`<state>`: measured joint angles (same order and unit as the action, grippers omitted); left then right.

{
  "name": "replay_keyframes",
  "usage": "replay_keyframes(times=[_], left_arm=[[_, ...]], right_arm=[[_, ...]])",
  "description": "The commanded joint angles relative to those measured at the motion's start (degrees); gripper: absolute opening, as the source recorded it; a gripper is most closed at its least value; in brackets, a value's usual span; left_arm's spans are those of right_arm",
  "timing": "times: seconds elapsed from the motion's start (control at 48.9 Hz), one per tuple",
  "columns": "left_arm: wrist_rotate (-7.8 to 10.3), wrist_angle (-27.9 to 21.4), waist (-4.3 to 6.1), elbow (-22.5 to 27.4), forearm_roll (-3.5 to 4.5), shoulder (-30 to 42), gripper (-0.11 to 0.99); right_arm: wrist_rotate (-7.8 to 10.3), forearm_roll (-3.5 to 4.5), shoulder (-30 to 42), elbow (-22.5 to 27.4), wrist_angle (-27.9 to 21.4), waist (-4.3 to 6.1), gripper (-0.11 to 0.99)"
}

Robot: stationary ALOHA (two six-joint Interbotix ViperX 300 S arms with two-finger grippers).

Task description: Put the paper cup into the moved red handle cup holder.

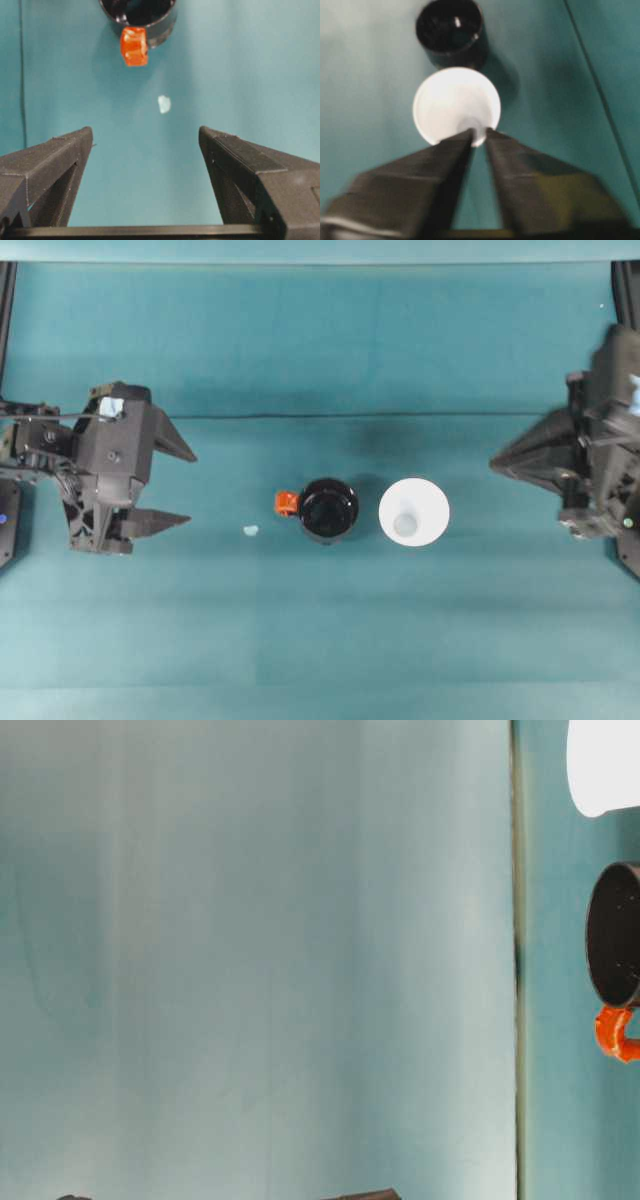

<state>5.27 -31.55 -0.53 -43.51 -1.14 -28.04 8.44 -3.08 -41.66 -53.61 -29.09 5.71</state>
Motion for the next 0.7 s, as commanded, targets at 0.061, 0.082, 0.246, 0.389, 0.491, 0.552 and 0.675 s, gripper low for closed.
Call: replay_keyframes(times=[0.061, 0.082, 0.246, 0.389, 0.491, 0.552, 0.675], left_arm=[[0.0, 0.2, 0.18, 0.6, -0.09, -0.6, 0.93], [0.0, 0.3, 0.18, 0.6, -0.18, -0.5, 0.93], [0.0, 0.3, 0.18, 0.6, -0.18, -0.6, 0.93], [0.0, 0.3, 0.18, 0.6, -0.18, -0.6, 0.93], [0.0, 0.2, 0.09, 0.5, -0.18, -0.5, 0.93], [0.0, 0.3, 0.09, 0.4, -0.18, -0.6, 0.93], [-0.09, 0.2, 0.09, 0.4, -0.18, -0.6, 0.93]], right_arm=[[0.53, -0.09, 4.3, 4.9, -3.6, 0.53, 0.26], [0.62, -0.18, 5.0, 5.4, -4.0, 0.53, 0.31], [1.93, -0.09, 10.9, 8.7, -6.7, 0.53, 0.8], [2.55, 0.09, 15.7, 11.3, -7.8, 1.23, 0.96], [3.52, 0.09, 18.7, 12.6, -8.8, 2.29, 0.96], [4.66, 0.09, 20.6, 13.1, -9.4, 2.9, 0.96], [6.68, 0.09, 24.0, 12.9, -9.4, 3.6, 0.96]])
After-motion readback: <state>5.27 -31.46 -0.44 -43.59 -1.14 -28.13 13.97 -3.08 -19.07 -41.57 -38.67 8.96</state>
